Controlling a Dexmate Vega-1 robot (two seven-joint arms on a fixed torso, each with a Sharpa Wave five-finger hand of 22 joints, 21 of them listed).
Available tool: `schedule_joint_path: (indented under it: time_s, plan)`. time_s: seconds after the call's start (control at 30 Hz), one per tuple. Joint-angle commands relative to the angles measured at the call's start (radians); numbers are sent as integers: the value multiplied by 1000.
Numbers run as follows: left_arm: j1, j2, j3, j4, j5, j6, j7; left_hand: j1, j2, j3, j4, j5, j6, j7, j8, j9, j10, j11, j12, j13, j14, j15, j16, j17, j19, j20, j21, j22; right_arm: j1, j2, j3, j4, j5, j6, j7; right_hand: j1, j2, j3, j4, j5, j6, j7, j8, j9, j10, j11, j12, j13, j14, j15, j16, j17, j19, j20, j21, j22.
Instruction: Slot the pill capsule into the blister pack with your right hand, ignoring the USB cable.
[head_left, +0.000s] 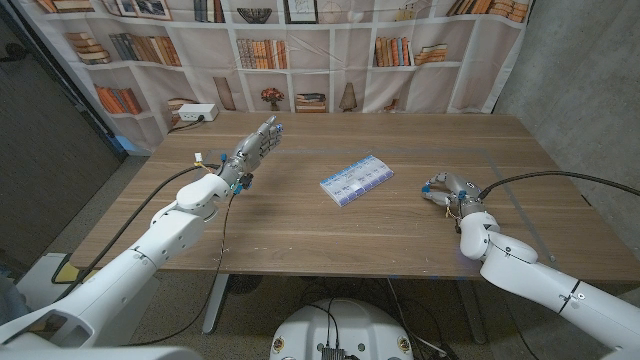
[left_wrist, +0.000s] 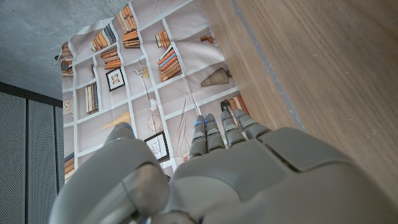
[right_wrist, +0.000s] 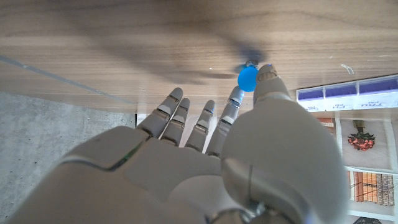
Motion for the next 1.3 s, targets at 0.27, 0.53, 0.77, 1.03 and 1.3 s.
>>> schedule_joint_path:
  time_s: [0.27, 0.53, 0.77, 1.03, 1.3]
  plan:
    - [-1, 1, 2, -3, 1, 3, 2, 7, -1, -3, 2, -2, 11, -2, -2, 3, 6, -5, -4, 5, 1, 3, -2, 6, -4, 10, -7, 2, 9, 9, -6, 20, -6, 5, -5, 7, 15, -6, 3, 2, 40, 1, 19, 13, 20, -17, 9, 4, 26, -108, 5, 2, 17, 2, -2, 3]
    - [-1, -1, 4, -4, 0, 9, 4, 7, 0, -4, 2, -3, 12, -1, -2, 4, 5, -1, -5, 5, -1, 3, -3, 6, -7, 10, -8, 2, 15, 6, -6, 17, -11, 6, -3, 6, 19, -12, 5, 1, 58, 1, 27, 19, 28, -20, 10, 4, 39, -105, 7, 3, 22, 23, -3, 4]
    - [-2, -4, 5, -1, 0, 9, 6, 8, 0, -5, 3, -4, 12, 0, -3, 4, 4, 0, -6, 5, -1, 3, -3, 6, -8, 10, -8, 2, 12, 10, 1, 21, -8, 13, -10, 6, 22, -22, 7, -1, 86, 2, 41, 30, 64, -26, 20, 4, 72, -109, 13, 4, 43, 45, 1, 4]
    - [-3, -5, 6, -2, 1, 10, 8, 8, 2, -6, 3, -5, 12, 0, -4, 4, 5, -1, -6, 5, -1, 4, -3, 6, -10, 11, -8, 2, 19, 9, -7, 26, -9, 5, 3, 13, 30, -31, 6, -4, 164, 2, 86, 57, 96, -39, 26, 5, 90, -107, 10, 5, 52, 52, -1, 5]
    - [-4, -6, 8, -1, 1, 11, 6, 9, 2, -7, 3, -5, 12, -1, -5, 4, 6, -5, -6, 5, -2, 3, -3, 6, -12, 12, -9, 2, 16, 6, -8, 24, -14, 5, -2, 16, 36, -36, 7, -6, 199, 1, 107, 70, 126, -46, 33, 5, 97, -108, 9, 6, 54, 55, -3, 5]
